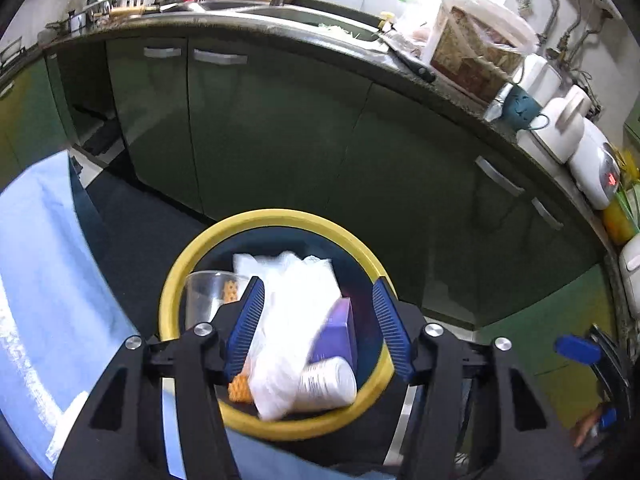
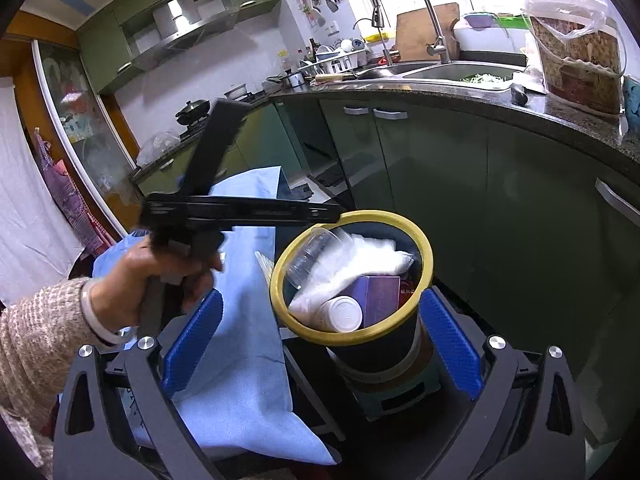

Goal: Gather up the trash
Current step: 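Carry the tissue over the bin and open the left tool, then grasp the crumpled foil wrapper with the right tool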

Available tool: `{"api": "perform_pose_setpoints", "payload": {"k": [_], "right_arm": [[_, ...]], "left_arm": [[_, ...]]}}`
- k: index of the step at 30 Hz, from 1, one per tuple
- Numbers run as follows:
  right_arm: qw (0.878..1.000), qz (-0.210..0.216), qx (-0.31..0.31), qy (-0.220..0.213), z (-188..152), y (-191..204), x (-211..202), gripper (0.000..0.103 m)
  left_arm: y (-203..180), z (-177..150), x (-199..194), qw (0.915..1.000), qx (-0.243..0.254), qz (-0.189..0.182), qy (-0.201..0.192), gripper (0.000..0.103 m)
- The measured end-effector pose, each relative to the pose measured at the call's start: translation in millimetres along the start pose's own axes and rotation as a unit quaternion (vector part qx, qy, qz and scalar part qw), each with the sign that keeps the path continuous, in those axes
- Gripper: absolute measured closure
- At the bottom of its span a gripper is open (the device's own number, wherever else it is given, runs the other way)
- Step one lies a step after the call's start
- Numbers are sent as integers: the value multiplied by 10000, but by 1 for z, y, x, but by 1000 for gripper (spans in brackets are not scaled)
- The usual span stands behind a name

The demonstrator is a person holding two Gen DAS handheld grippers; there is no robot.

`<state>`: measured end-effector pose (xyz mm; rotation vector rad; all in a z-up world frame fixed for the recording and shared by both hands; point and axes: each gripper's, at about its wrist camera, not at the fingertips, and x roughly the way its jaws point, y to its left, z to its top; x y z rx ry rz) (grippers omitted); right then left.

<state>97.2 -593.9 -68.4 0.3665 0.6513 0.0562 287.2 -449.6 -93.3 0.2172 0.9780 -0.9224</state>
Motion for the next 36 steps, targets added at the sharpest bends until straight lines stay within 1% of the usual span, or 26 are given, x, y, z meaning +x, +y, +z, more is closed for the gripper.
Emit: {"api": "perform_pose_setpoints", "payload": {"k": [1,3,5,6,7,8,9,10,11,13,15,16,17,18,20,21,22,23,27,30,32,33,35,36], "right_arm": [[10000,7,-13,0,0,2,0,6],[10000,20,-52,-1,1,6,1,6],[9999,64,-122,4,1,13,1,6],[9998,87,-152,9,1,17,1,6],[9997,125,-208,22,0,23,2,6],[9995,178,-273,49,0,29,3,5],[9992,221,-322,77,0,34,5,5],[9987,281,-403,122,-1,42,8,5],[9983,320,-461,157,-2,48,10,5],[9965,431,-659,293,-3,66,18,5],[9942,502,-848,428,-6,83,28,5],[9931,529,-926,486,-7,91,33,5],[9917,573,-1007,553,-9,100,38,5],[9907,605,-1059,600,-10,107,42,5],[9878,709,-1189,707,-13,124,52,5],[9863,769,-1250,758,-14,130,57,5],[9836,870,-1337,847,-15,140,63,5],[9813,931,-1398,942,-18,147,69,5],[9693,1190,-1715,1303,-27,178,94,5],[9550,1476,-2027,1582,-36,208,114,5],[9420,1776,-2250,1746,-42,234,129,5],[9373,1874,-2322,1799,-44,244,134,5],[9236,2090,-2618,1864,-51,273,145,5],[9187,2155,-2713,1893,-54,284,149,5]], "left_arm": [[1,-2,-12,10000,-1,-55,-64,49],[3,-7,-50,9993,4,-156,-348,47],[5,-15,-88,9977,14,-165,-653,39],[9,-23,-116,9958,-6,-167,-895,32],[13,-30,-139,9939,-3,-122,-1093,27],[18,-37,-160,9918,-3,-47,-1278,25],[26,-49,-184,9884,-27,83,-1515,21],[31,-57,-201,9858,-55,198,-1667,15],[39,-68,-219,9828,-98,333,-1816,14],[69,-99,-260,9720,-277,786,-2197,12],[93,-123,-283,9621,-444,1181,-2416,11],[112,-139,-295,9553,-616,1415,-2522,11],[130,-154,-304,9490,-806,1573,-2609,11],[153,-172,-313,9406,-1074,1742,-2710,11],[186,-196,-324,9300,-1457,1868,-2811,11],[207,-213,-328,9221,-1716,1934,-2879,11],[220,-222,-330,9170,-1849,2003,-2914,11],[237,-237,-333,9083,-2028,2148,-2963,11],[279,-274,-330,8850,-2387,2592,-3042,11],[297,-289,-326,8763,-2549,2840,-2941,11],[301,-292,-325,8764,-2652,2767,-2916,11],[302,-292,-327,8751,-2665,2790,-2923,11],[301,-291,-327,8701,-2582,3003,-2934,11],[298,-292,-326,8678,-2493,3151,-2924,11]]}}
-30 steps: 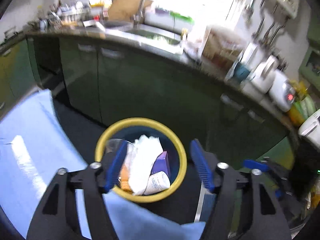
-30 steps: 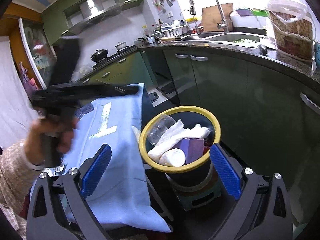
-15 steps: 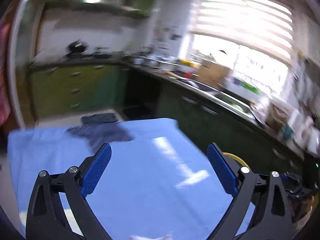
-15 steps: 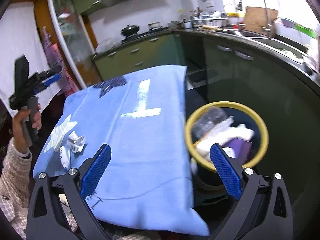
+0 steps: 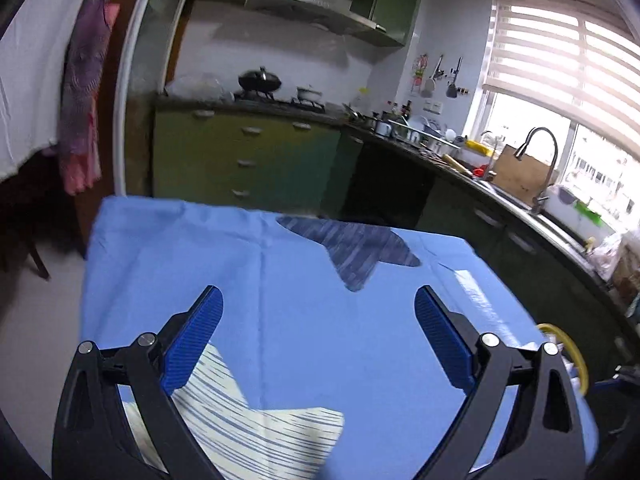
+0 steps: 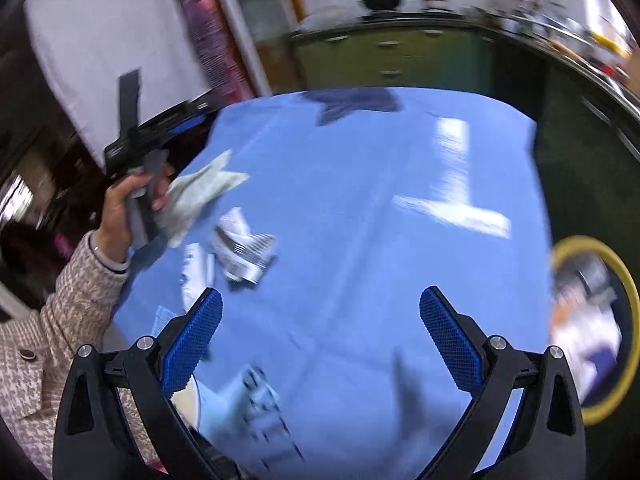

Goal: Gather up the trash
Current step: 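Grasp the crumpled foil wrapper with the right tool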

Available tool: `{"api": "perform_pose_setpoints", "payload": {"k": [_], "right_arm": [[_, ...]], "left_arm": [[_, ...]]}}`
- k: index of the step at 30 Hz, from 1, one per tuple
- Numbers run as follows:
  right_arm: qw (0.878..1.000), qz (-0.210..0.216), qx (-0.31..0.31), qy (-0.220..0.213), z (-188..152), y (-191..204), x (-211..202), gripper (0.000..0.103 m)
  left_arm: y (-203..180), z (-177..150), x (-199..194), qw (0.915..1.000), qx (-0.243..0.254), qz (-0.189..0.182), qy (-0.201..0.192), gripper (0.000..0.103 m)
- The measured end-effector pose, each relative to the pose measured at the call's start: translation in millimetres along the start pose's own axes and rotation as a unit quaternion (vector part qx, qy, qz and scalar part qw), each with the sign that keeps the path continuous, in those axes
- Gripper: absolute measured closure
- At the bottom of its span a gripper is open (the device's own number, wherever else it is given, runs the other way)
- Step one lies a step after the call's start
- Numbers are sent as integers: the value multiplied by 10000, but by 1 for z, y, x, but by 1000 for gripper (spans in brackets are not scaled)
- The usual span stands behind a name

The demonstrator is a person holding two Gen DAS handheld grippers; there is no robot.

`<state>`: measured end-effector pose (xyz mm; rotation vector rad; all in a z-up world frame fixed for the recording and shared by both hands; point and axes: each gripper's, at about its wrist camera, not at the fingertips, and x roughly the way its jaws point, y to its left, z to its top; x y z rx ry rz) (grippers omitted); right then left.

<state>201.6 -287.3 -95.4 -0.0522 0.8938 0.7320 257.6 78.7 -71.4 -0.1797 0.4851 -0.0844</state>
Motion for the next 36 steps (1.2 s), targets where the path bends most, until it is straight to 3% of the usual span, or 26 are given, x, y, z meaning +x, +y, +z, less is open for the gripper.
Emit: {"api": "perform_pose_setpoints", "payload": {"k": [8,17,20,22,27,28,36], "right_arm": [[9952,582,-375,687,39,40,82,10],[9922,532,-550,979,45,59,125,16],[9916,488,-584,1047,43,60,128,29],[9917,470,-595,1034,41,59,126,44],[9935,425,-568,893,42,59,116,56],[9939,404,-556,867,41,58,113,66],[9977,337,-305,508,42,44,75,68]], "left_arm": [[-12,-10,-3,9994,330,68,31,11],[-6,-10,-2,9997,207,-31,90,11],[-6,-10,-1,9997,200,-55,105,11],[-6,-10,-2,9997,213,-68,106,11],[-6,-12,0,9996,226,-89,148,11],[-7,-12,1,9996,229,-88,158,11],[-8,-14,5,9993,281,-64,232,11]]}}
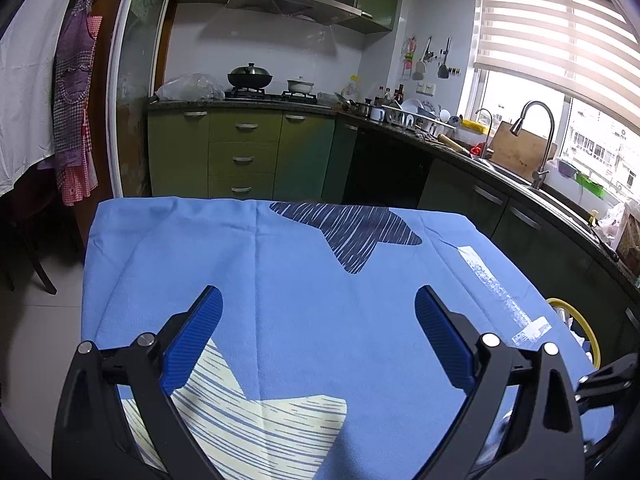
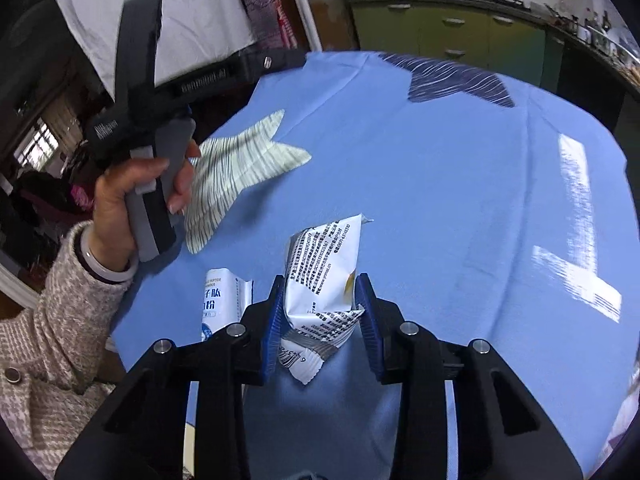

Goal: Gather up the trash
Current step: 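Grasp the crumpled foil wrapper with the right tool, then carry the foil wrapper over the bin and open the right tool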

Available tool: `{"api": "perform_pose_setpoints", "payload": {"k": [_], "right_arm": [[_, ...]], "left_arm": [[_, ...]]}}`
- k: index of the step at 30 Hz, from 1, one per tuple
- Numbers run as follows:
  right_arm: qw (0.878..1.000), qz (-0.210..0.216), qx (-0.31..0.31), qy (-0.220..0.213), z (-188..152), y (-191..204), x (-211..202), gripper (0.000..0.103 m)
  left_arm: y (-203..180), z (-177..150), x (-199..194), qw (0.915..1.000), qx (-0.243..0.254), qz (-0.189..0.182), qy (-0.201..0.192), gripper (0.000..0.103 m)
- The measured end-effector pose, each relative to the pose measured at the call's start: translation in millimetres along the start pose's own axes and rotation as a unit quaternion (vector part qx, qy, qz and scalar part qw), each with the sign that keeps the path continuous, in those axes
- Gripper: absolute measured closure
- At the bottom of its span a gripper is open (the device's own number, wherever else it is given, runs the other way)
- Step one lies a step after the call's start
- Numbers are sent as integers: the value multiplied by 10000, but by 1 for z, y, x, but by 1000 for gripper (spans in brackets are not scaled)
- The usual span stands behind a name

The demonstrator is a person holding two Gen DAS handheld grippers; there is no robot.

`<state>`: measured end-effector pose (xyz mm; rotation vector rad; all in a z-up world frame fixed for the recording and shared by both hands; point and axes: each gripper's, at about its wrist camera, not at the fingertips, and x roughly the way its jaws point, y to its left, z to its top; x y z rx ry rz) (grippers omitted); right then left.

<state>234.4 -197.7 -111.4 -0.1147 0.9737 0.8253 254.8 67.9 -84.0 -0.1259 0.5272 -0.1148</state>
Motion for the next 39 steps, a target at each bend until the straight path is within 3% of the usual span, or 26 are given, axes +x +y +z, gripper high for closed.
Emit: {"api": "perform_pose_setpoints", "payload": {"k": [5,8,12,16,20,23,26,39], "right_arm": [[9977,-349,380,-434,-13,-31,-55,68],[9899,-801,924,-719,-30,-74,-100,67],[9636,-1611,1934,-898,-67,-154,-145,66],[9311,-2298,2736,-740,-104,-224,-165,65],[9156,-2597,3026,-512,-125,-260,-162,56],[9030,-2848,3178,-501,-134,-272,-163,42],[8942,-2949,3284,-742,-141,-268,-175,40],[8933,-2735,3012,-1911,-159,-171,-217,28]], "left_arm": [[-1,-1,1,10000,30,-2,34,11],[-3,-2,1,10000,56,11,67,11],[-5,-4,4,9999,124,47,104,11],[-7,-5,6,9997,175,76,142,11],[-8,-6,9,9995,226,99,187,11],[-9,-7,10,9994,259,101,226,11],[-10,-8,10,9993,284,100,229,11],[-21,-12,10,9985,447,-16,322,11]]}}
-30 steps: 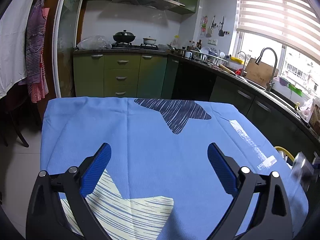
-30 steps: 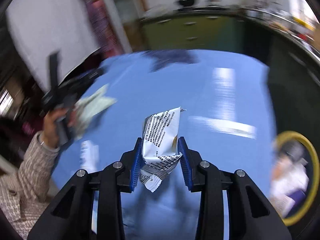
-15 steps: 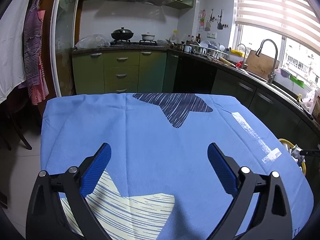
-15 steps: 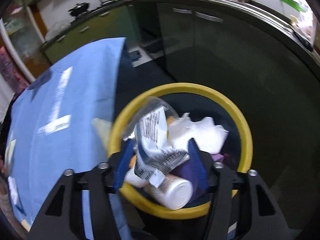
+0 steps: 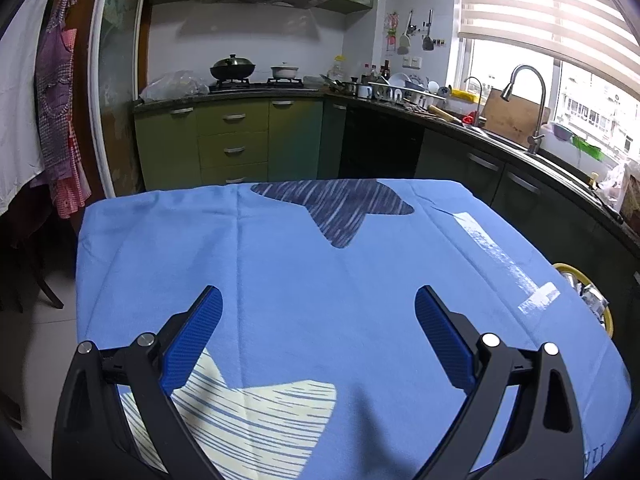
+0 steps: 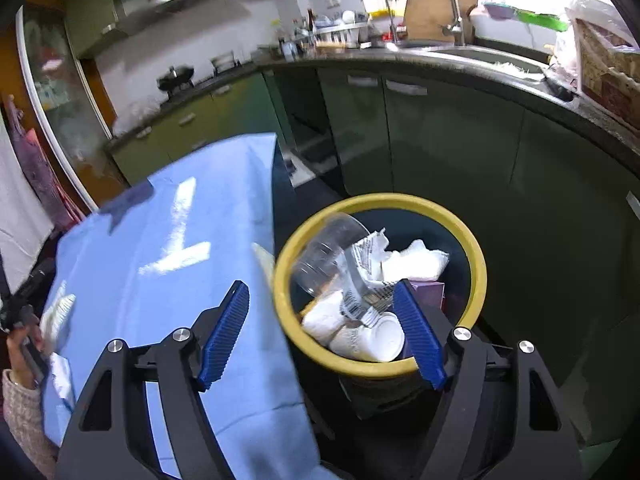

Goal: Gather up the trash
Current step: 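Carry the foil wrapper over the bin and open the right tool, then grasp the white-and-blue milk powder sachet with the left tool and lift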

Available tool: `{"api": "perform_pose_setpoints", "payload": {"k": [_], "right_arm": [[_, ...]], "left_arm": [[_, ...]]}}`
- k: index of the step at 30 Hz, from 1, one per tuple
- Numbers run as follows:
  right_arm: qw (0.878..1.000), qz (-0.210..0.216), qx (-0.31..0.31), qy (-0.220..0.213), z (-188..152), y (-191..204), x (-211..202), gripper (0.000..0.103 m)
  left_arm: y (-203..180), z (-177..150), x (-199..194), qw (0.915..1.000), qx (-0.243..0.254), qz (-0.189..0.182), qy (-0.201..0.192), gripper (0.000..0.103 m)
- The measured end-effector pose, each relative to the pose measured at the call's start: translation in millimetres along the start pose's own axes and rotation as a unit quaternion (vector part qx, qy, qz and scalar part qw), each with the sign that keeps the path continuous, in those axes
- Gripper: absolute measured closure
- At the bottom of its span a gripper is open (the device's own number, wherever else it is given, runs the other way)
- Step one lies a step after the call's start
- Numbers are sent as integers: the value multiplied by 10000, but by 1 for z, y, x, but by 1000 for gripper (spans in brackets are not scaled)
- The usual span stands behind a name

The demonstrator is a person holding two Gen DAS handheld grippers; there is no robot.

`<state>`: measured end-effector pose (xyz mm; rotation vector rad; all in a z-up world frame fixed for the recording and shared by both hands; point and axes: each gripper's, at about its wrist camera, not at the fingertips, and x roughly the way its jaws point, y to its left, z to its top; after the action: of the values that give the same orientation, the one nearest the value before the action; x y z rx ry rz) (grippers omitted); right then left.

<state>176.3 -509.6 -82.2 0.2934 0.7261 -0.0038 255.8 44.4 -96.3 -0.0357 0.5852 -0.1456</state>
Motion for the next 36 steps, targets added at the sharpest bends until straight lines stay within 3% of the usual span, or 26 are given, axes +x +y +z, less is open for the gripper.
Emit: {"api": "perform_pose_setpoints", "payload": {"k": [7,16,18,24,27,32,36], "right_arm": [[9984,536,-43,-162,0,17,-17,25],[9939,1099,-13,-44,-13,25,-11,24],[9929,1190,8,-33,-15,24,-11,24],[9884,1505,108,-147,-22,21,-17,21],[9851,1700,148,-199,-24,19,-19,21],[9806,1942,154,-198,-30,17,-22,21],[9785,2039,220,-223,-31,11,-24,20]], "left_arm": [[-16,-9,-30,9991,-108,-253,338,11],[-54,-53,-75,9858,-385,-864,1386,11],[-58,-62,-82,9781,-749,-959,1690,11],[-82,-82,-91,9559,-1235,-924,2498,11],[-93,-83,-92,9493,-1346,-838,2716,12],[-103,-78,-79,9408,-1468,-551,3005,25],[-101,-88,-62,9197,-1827,-329,3460,34]]}}
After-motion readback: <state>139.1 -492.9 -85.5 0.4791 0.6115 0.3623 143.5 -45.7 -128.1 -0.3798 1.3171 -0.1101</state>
